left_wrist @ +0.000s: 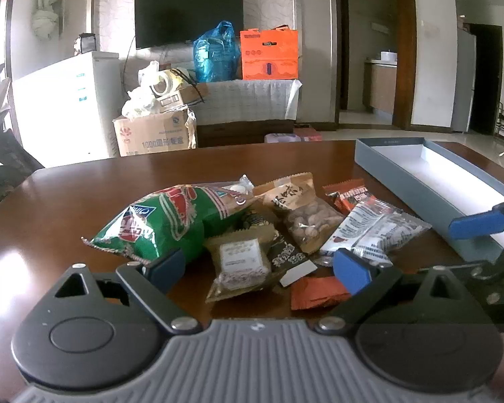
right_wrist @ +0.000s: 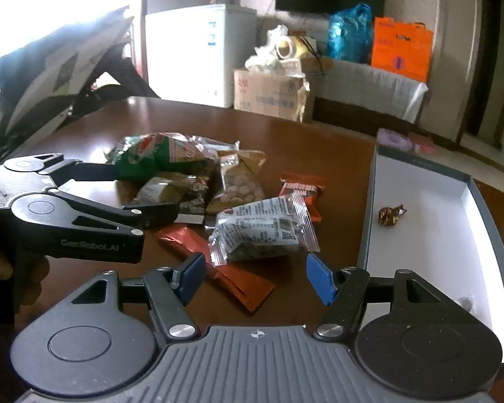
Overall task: Organize snacks
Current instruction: 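Move both tools back over the snack pile, then grasp the small beige biscuit packet with the left tool while the right tool grasps a clear packet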
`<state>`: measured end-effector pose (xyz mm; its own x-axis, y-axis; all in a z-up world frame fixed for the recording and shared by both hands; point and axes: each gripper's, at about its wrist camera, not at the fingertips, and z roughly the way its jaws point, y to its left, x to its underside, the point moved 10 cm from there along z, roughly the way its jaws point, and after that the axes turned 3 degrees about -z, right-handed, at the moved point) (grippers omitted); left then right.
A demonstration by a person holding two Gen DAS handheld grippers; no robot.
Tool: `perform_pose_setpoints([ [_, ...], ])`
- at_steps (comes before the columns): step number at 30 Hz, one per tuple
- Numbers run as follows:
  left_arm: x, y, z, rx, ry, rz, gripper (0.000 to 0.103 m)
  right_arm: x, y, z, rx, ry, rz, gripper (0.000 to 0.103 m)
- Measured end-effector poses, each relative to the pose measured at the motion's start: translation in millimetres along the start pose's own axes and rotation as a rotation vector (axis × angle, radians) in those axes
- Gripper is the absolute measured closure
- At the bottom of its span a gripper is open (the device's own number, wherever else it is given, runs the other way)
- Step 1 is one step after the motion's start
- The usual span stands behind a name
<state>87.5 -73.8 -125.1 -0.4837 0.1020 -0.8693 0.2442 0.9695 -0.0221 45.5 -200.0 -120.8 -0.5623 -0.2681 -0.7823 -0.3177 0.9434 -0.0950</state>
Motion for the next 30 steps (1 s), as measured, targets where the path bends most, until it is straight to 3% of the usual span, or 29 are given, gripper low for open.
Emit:
perform_pose_setpoints([
  [6,-3,8,22,-0.012,0.026,-0.013,0.007,3,-4,15,0.006,0.033,0.078,0.025],
  [13,-4,25,48,-0.047,0.059,-0.041,0.007,0,-5,32,0.024,0.046,0.104,0.023],
  [20,-2,24,60,-0.012,0.080,-0.049,0.007,-8,-9,44,0.042,0.015,0.165,0.018],
  [30,4,29,68,0.007,0.113,-0.093,0.026,-15,-11,57,0.128,0.002,0.193,0.016],
])
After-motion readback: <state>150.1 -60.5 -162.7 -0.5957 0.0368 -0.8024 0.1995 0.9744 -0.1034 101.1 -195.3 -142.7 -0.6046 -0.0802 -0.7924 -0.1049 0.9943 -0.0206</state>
